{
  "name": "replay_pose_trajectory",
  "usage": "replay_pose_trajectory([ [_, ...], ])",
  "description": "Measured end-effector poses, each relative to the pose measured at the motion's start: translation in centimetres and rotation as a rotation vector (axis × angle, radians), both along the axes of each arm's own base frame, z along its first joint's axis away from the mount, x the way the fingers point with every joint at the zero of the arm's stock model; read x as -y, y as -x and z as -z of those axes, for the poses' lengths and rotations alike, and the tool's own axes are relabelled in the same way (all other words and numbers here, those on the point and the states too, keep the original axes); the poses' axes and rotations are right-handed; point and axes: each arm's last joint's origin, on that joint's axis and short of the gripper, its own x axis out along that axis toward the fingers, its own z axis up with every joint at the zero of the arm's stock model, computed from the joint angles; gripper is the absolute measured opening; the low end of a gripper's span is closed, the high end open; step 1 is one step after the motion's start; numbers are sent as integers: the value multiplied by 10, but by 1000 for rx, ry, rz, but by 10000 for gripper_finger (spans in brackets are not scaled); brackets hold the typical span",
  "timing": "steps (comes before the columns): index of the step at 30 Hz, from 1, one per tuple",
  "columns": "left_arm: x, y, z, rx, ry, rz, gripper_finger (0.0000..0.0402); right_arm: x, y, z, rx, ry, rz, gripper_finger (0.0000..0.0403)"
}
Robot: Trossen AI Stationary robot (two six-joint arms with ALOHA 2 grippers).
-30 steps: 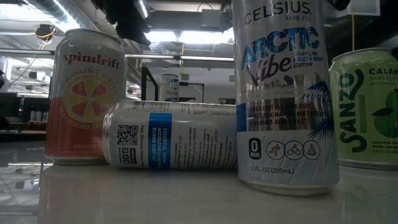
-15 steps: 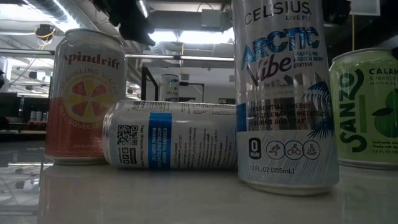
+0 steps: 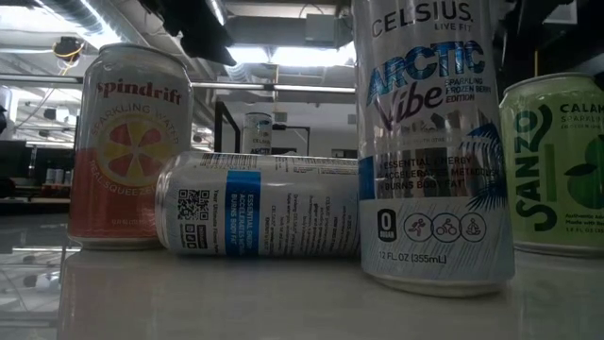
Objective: Place canned beverage on shelf
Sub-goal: Put the white-blue soda can aligned with the other white-blue soda can on the shelf
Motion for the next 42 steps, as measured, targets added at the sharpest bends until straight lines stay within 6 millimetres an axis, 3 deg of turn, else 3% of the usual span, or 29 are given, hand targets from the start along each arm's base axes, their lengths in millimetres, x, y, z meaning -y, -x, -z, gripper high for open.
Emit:
replay_pose_trajectory([
  [15,0,0,0,0,0,0,315,-2,-1,2,-18,-15,-18,242],
  [28,0,0,0,-1,0,0,315,-2,-1,10,-50,-13,-6,359],
  [42,0,0,0,2,13,-10,315,-3,1,39,-140,-31,2,366],
])
